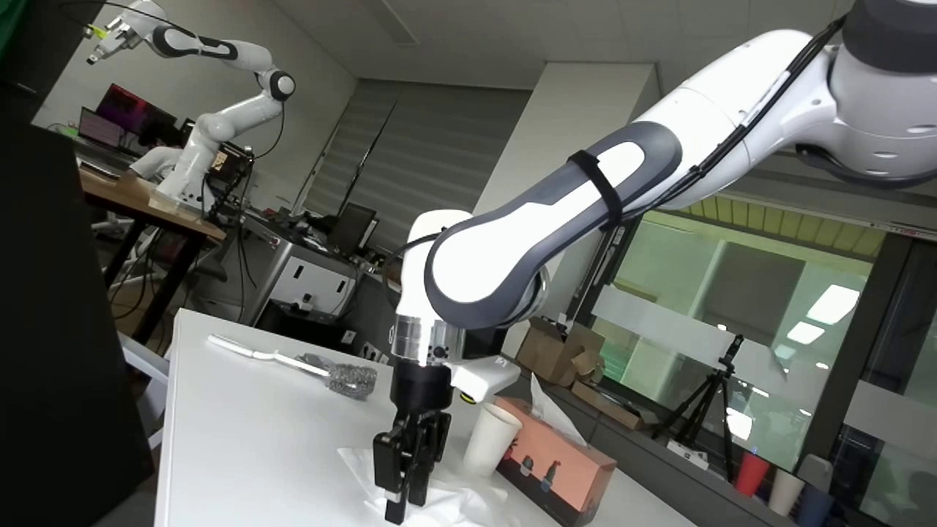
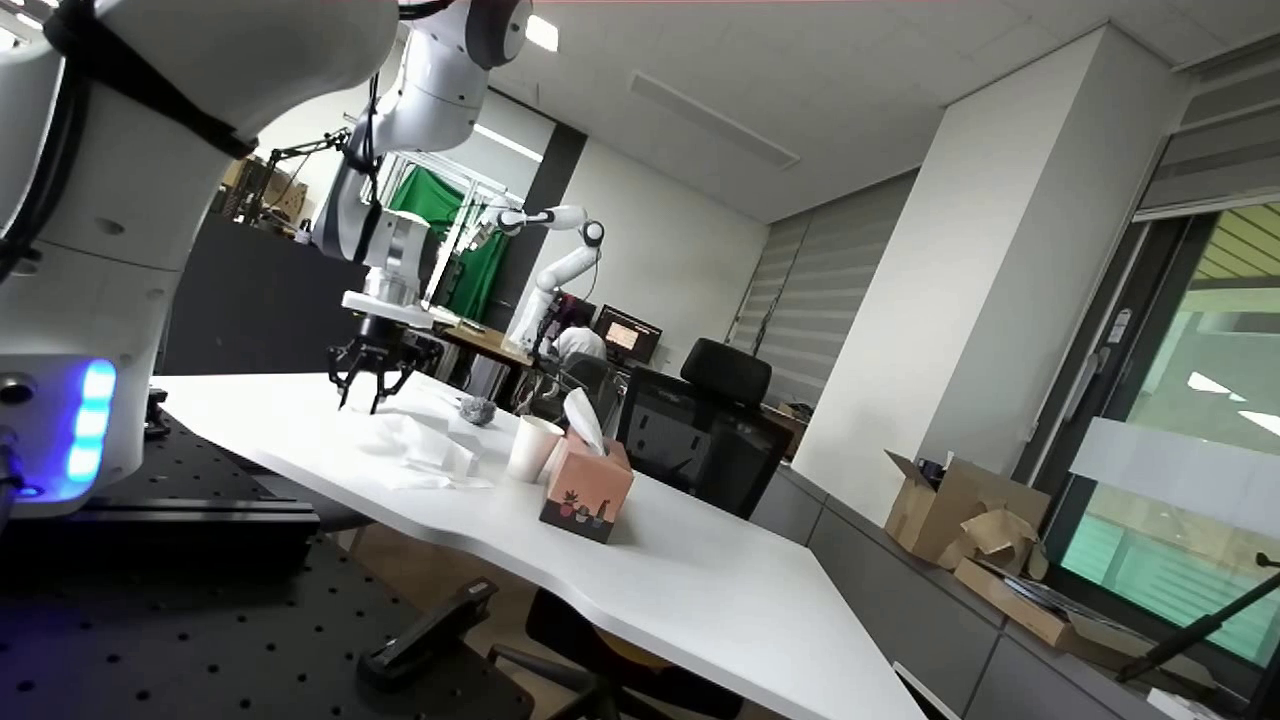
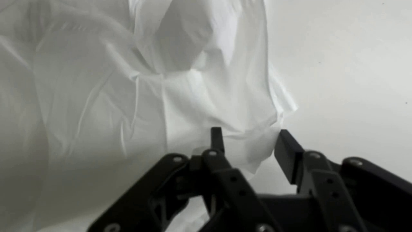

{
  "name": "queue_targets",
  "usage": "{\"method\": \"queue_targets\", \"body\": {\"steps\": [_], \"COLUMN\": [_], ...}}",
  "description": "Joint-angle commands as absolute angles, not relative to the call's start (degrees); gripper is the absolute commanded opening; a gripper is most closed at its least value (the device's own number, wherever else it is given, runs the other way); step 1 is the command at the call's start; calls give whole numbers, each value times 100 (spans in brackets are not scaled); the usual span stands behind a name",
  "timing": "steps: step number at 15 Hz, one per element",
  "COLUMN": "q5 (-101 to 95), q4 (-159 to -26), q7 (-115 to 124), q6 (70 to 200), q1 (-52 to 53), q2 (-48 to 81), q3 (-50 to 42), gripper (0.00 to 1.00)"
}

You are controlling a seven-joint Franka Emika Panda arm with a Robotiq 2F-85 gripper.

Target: Remove three tissues from the box and put them on the table

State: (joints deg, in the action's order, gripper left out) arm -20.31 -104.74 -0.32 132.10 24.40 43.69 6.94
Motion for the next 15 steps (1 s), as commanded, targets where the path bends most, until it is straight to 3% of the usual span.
{"method": "queue_targets", "body": {"steps": [1,4,10,15], "q5": [-1818,-1486,-1128,-1203], "q4": [-10416,-10497,-10556,-10430], "q7": [-366,-587,-499,-573], "q6": [13232,13417,13295,13314], "q1": [2075,1722,1165,1136], "q2": [4064,3647,2893,3012], "q3": [860,961,696,689], "gripper": [77,99,100,100]}}
